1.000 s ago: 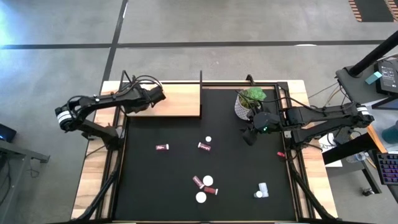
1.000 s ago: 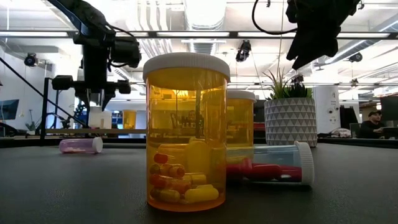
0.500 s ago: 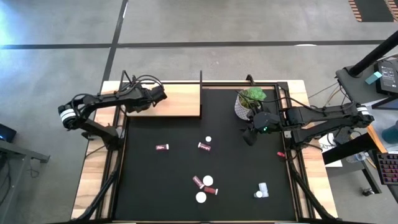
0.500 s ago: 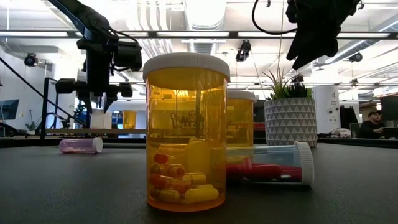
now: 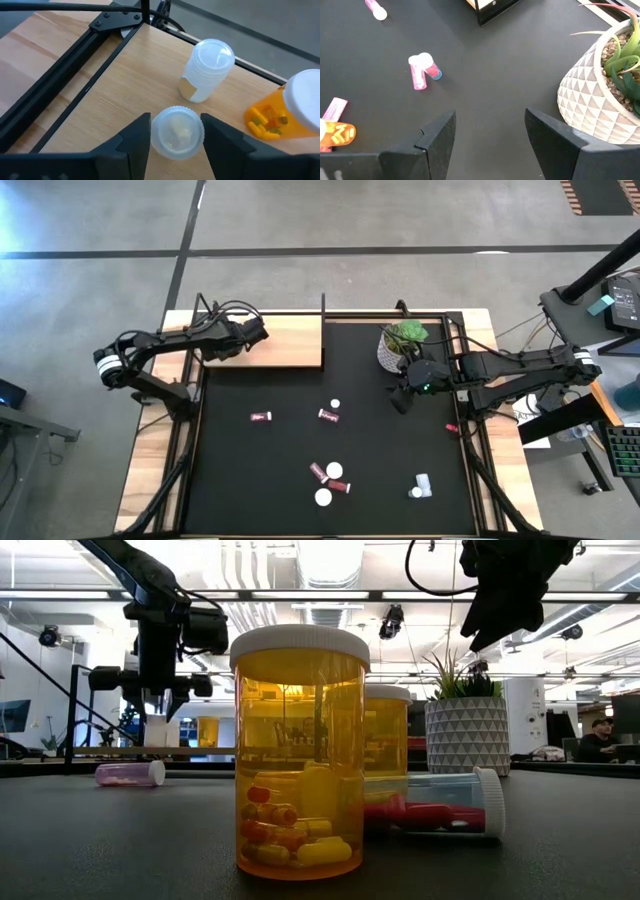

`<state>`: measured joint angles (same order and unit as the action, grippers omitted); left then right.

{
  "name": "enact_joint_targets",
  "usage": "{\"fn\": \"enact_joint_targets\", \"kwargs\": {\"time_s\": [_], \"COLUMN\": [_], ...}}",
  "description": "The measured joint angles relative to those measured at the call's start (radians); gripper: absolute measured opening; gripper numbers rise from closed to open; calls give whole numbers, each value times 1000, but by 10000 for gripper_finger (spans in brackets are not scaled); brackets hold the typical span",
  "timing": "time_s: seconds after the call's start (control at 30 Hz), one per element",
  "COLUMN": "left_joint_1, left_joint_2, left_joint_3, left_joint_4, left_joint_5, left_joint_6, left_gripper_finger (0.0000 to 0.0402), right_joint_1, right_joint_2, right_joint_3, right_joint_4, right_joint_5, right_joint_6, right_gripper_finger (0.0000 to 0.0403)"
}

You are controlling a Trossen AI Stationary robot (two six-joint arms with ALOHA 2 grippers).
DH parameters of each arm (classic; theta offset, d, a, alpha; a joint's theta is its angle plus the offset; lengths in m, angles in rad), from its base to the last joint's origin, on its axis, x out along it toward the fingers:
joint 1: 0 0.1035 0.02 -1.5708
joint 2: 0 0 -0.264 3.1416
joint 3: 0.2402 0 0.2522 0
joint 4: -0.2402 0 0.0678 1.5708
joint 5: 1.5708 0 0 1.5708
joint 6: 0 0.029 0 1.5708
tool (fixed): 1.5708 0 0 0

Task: Pick and place medicine bottles onto shelf by color
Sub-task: Put the top white pill bottle on the shelf aligned with the other white pill bottle, then put the top blue pill bottle on the shelf

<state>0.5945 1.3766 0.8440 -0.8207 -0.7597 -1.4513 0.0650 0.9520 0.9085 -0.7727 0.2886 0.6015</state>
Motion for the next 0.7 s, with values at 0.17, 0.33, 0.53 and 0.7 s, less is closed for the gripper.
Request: {"fn": "enact_joint_targets", "kwargs": {"time_s": [0.17,0.33,0.53,0.7], "left_joint_1": [2,2,2,1], "left_joint_2": [0,0,-7,-49], "left_joint_3": [0,0,7,38], "left_joint_4": [-1,-1,-1,0], "left_joint_5": [-9,-37,-38,-32], "left_joint_6": [0,1,18,96], "left_gripper_finger": [181,197,201,202], "right_joint_1": [0,0,0,0], "right_joint_2": [0,0,0,0], "right_joint_3": [0,0,0,0], "right_joint_4": [0,0,0,0], "right_joint_5": [0,0,0,0], "right_joint_6": [16,17,19,19], "right_gripper_finger": [228,228,228,228]}}
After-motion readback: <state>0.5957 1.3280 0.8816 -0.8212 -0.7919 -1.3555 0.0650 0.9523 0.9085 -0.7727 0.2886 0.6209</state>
